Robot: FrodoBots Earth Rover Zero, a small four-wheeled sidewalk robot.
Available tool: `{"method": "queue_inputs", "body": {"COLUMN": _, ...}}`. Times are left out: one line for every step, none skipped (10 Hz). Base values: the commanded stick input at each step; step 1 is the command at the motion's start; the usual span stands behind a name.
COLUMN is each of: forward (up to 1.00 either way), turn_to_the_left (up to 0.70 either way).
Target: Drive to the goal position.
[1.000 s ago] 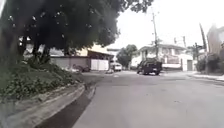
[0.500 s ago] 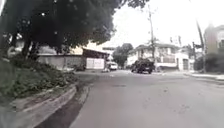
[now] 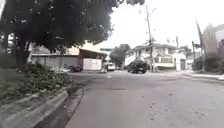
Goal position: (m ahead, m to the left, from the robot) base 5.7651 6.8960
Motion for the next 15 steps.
{"method": "queue_inputs", "body": {"forward": 0.7, "turn_to_the_left": 0.0}}
{"method": "queue_inputs", "body": {"forward": 0.7, "turn_to_the_left": 0.07}}
{"method": "queue_inputs", "body": {"forward": 0.7, "turn_to_the_left": 0.21}}
{"method": "queue_inputs", "body": {"forward": 0.7, "turn_to_the_left": 0.35}}
{"method": "queue_inputs", "body": {"forward": 0.7, "turn_to_the_left": 0.35}}
{"method": "queue_inputs", "body": {"forward": 0.7, "turn_to_the_left": 0.18}}
{"method": "queue_inputs", "body": {"forward": 0.7, "turn_to_the_left": 0.03}}
{"method": "queue_inputs", "body": {"forward": 0.7, "turn_to_the_left": 0.0}}
{"method": "queue_inputs", "body": {"forward": 0.7, "turn_to_the_left": 0.0}}
{"method": "queue_inputs", "body": {"forward": 0.7, "turn_to_the_left": 0.0}}
{"method": "queue_inputs", "body": {"forward": 0.7, "turn_to_the_left": 0.0}}
{"method": "queue_inputs", "body": {"forward": 0.7, "turn_to_the_left": 0.0}}
{"method": "queue_inputs", "body": {"forward": 0.7, "turn_to_the_left": 0.0}}
{"method": "queue_inputs", "body": {"forward": 0.7, "turn_to_the_left": 0.0}}
{"method": "queue_inputs", "body": {"forward": 0.67, "turn_to_the_left": 0.0}}
